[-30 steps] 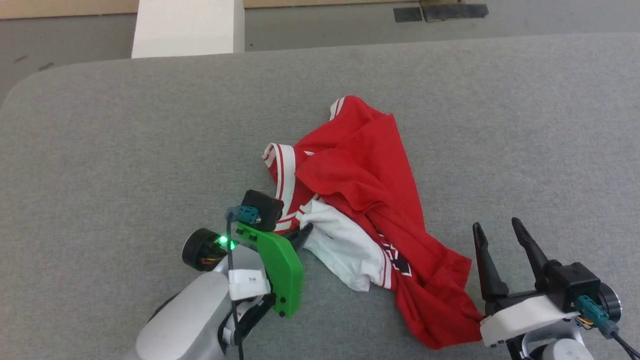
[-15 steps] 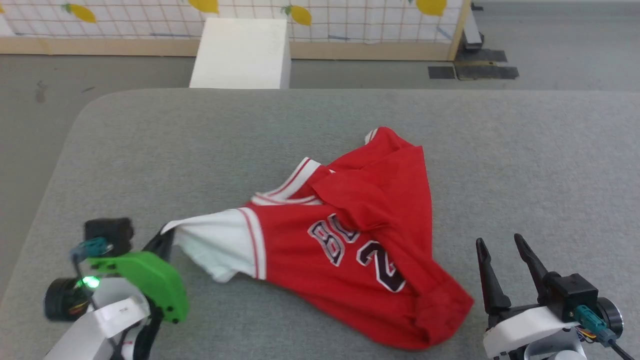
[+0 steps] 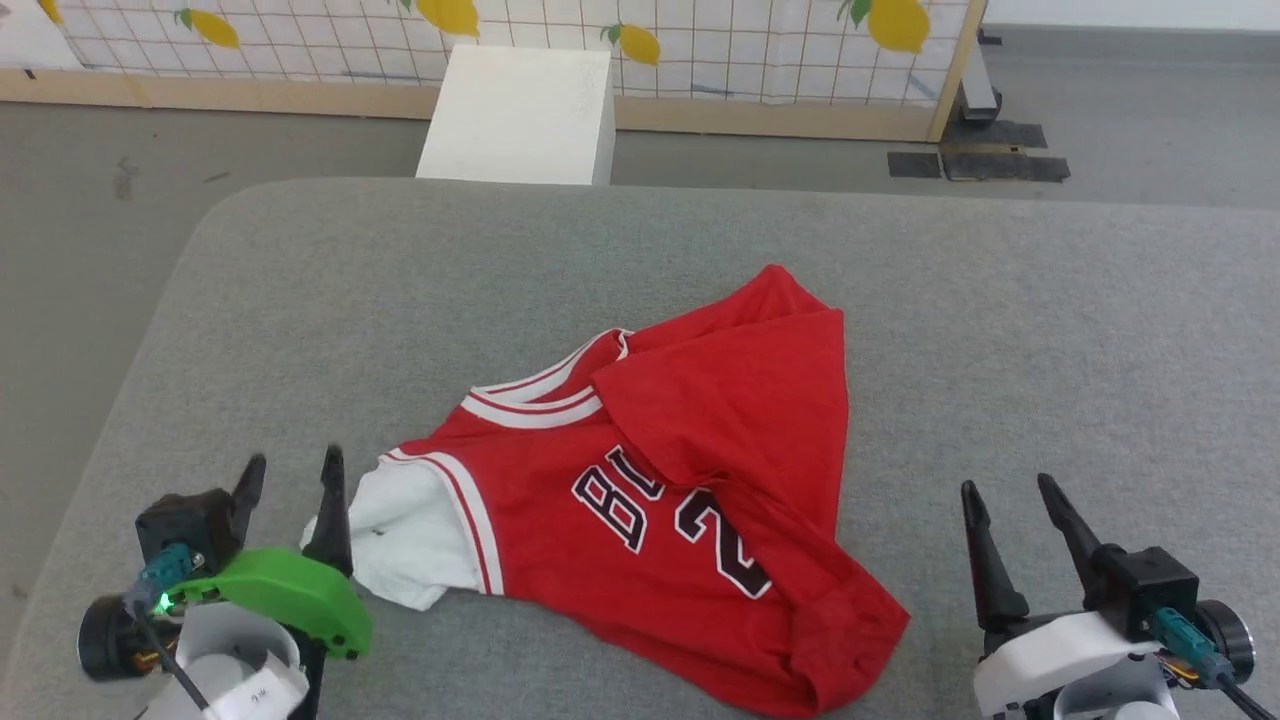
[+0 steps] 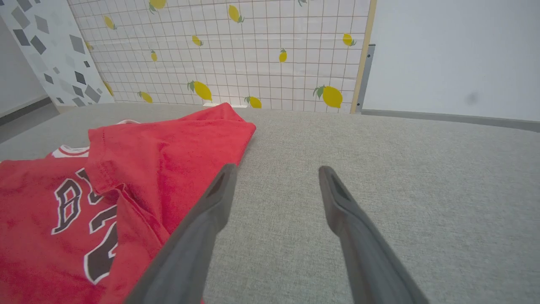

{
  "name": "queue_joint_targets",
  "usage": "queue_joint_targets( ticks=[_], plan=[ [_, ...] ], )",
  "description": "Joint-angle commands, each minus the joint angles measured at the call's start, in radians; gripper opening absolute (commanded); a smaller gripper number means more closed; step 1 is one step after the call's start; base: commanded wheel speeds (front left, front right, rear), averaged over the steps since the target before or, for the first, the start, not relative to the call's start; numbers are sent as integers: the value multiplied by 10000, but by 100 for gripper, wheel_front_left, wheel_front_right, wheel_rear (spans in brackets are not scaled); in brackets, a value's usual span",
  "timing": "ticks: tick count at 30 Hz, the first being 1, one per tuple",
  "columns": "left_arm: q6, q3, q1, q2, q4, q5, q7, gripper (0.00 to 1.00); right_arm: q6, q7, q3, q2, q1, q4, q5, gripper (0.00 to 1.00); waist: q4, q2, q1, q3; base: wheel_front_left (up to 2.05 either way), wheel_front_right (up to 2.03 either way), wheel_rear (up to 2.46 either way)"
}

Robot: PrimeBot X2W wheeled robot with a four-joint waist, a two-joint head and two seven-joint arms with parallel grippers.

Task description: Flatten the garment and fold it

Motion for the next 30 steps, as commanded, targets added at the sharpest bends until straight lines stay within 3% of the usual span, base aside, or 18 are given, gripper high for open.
queue_joint_targets(
  ticks=[1, 8, 9, 10, 11, 15, 19, 30],
  plan=[
    [-125, -44, -203, -9, 17, 334, -466, 100, -17, 82, 1, 3, -87, -80, -115, 100, 110, 0, 0, -115, 0, 0, 0],
    [-537, 566, -272, -978, -931, 2434, -1131, 100, -17, 1522, 511, -309, -813, -541, -205, 100, 684, 0, 0, 92, 0, 0, 0],
    [-670, 663, -175, -1205, -1153, 2821, -1133, 100, -17, 2010, 705, -501, -1029, -550, -60, 100, 810, 0, 0, 182, 0, 0, 0],
    [-1027, 796, 59, -1786, -1524, 3638, -1135, 100, -17, 3506, 1295, -1215, -1720, -471, 397, 100, 1196, 0, 0, 486, 0, 0, 0],
    [-1168, 834, 116, -1971, -1573, 3905, -1135, 100, -17, 4205, 1525, -1499, -2023, -380, 601, 100, 1333, 0, 0, 586, 0, 0, 0],
    [-1661, 952, 194, -2584, -1507, 4575, -1136, 100, -17, 6825, 2140, -2326, -3162, 110, 1469, 100, 1838, 0, 0, 963, 0, 0, 0],
    [-2149, 1151, 205, -3107, -1270, 4913, -1137, 100, -17, 8626, 2404, -2723, -4243, 761, 2261, 100, 2274, 0, 0, 1264, 0, 0, 0],
    [-3023, 1891, 163, -3993, -831, 5495, -1138, 100, -17, 10292, 2782, -2958, -5286, 2774, 2464, 100, 2987, 0, 0, 1714, 0, 0, 0]
  ],
)
